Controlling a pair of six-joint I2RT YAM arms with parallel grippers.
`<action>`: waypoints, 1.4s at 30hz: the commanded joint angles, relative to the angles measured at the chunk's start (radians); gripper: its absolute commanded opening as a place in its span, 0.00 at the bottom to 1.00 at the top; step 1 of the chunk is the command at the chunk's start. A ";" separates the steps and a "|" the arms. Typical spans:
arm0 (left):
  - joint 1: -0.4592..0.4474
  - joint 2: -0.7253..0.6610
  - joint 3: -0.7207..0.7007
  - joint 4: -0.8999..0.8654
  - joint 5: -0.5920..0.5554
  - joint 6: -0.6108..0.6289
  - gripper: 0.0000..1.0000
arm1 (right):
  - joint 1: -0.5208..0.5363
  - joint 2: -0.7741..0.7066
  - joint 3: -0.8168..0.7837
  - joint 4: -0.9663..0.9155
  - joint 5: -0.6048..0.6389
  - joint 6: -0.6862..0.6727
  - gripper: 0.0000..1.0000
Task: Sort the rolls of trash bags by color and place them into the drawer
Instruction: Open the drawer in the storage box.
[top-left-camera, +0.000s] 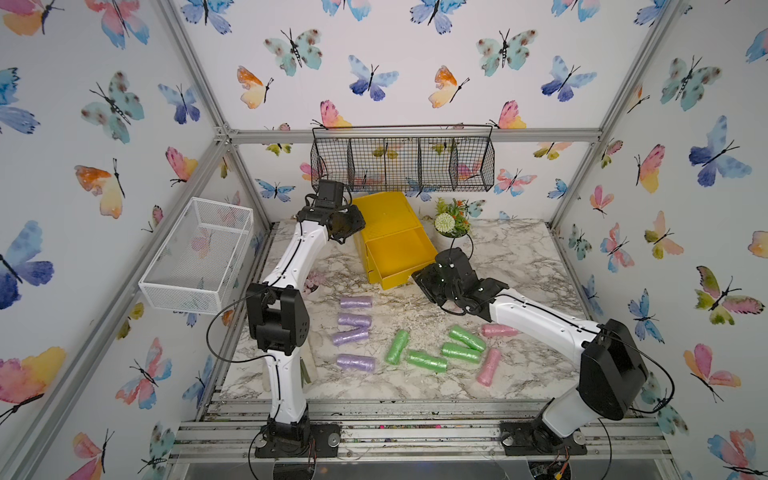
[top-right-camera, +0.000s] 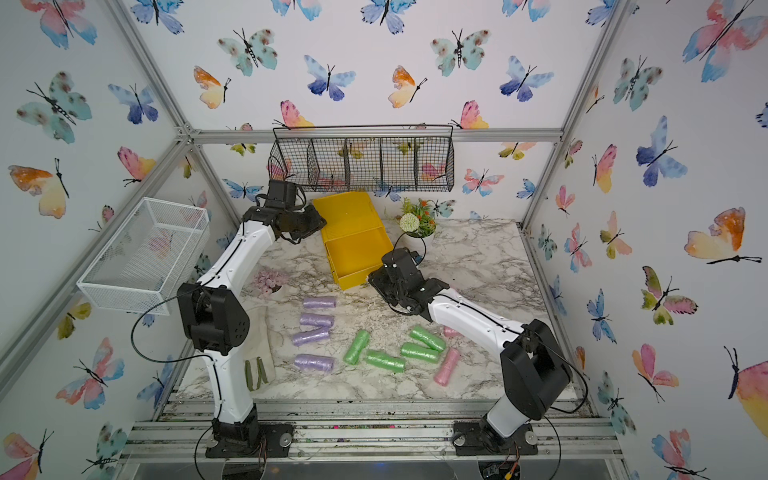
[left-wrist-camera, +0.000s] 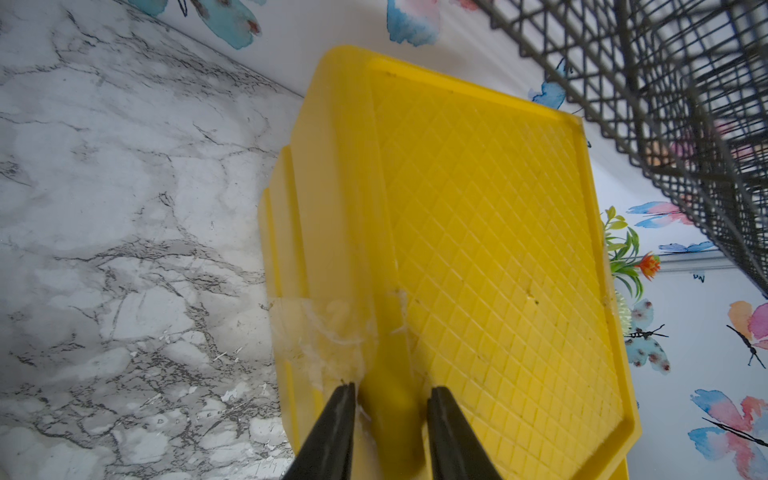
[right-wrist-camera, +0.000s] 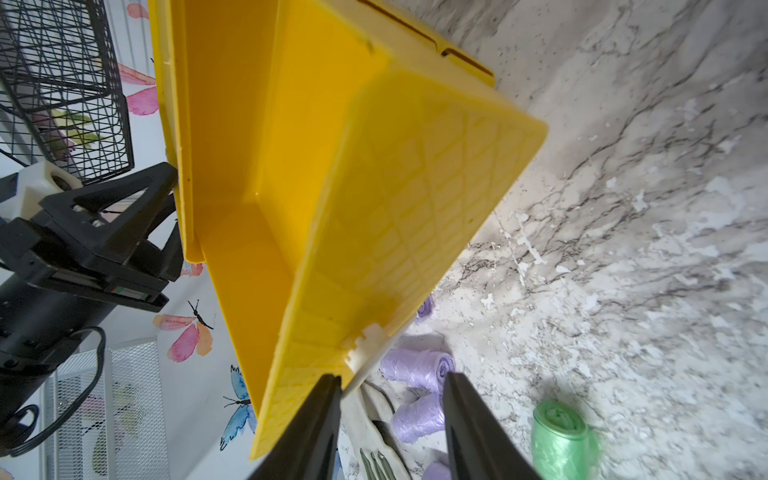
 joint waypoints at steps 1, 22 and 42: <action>0.000 0.035 0.010 -0.041 0.011 0.014 0.35 | 0.008 -0.042 0.020 -0.057 0.023 -0.051 0.47; 0.000 -0.270 -0.113 0.083 0.080 0.122 0.49 | -0.038 -0.418 -0.090 -0.204 0.207 -0.359 0.61; -0.004 -0.888 -0.878 0.052 -0.036 0.309 0.46 | -0.259 -0.275 -0.101 -0.503 -0.010 -0.513 0.62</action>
